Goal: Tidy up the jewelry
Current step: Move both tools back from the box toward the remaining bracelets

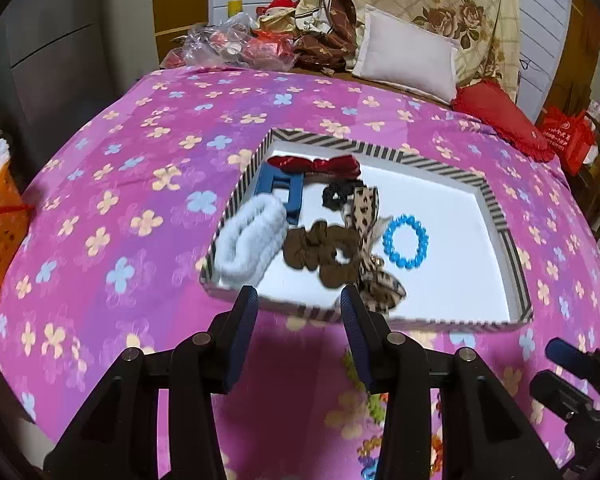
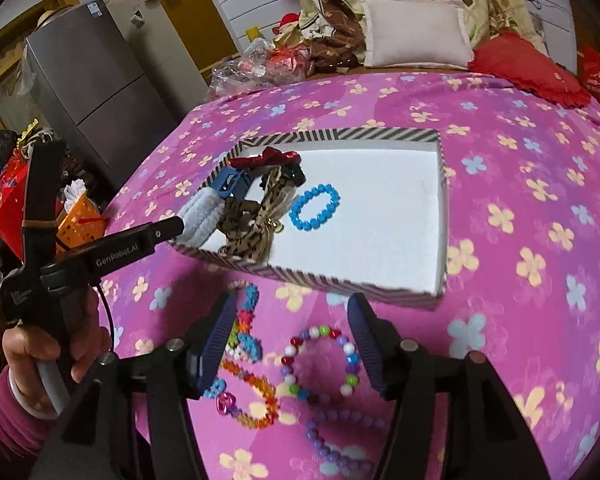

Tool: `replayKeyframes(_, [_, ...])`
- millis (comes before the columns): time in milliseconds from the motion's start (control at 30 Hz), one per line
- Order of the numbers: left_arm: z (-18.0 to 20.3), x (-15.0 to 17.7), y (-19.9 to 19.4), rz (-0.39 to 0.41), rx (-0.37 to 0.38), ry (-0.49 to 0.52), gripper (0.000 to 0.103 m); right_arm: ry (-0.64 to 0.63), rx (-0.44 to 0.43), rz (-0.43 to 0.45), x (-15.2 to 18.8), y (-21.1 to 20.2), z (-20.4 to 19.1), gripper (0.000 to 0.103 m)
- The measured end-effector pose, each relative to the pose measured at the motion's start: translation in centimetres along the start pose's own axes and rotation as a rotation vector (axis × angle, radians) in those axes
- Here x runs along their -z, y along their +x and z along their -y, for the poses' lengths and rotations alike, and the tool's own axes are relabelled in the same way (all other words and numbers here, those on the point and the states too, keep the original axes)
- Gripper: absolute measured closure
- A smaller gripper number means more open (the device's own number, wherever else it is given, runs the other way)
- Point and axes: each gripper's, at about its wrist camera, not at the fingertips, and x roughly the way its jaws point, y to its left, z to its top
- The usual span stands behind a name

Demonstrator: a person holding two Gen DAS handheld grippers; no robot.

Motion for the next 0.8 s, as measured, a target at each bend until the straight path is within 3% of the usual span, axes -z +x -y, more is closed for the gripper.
replayKeyframes(367, [2.0,3.2,-2.1,0.021,-0.006,0.031,0.056,-0.066,0.088,0.04,2.3,-2.7,-1.1,0.035])
replayKeyframes(800, [2.9,5.6,-3.5,0.029,-0.012,0.047,0.056,-0.044,0.117,0.041,4.4,-3.7,-0.1,0.033])
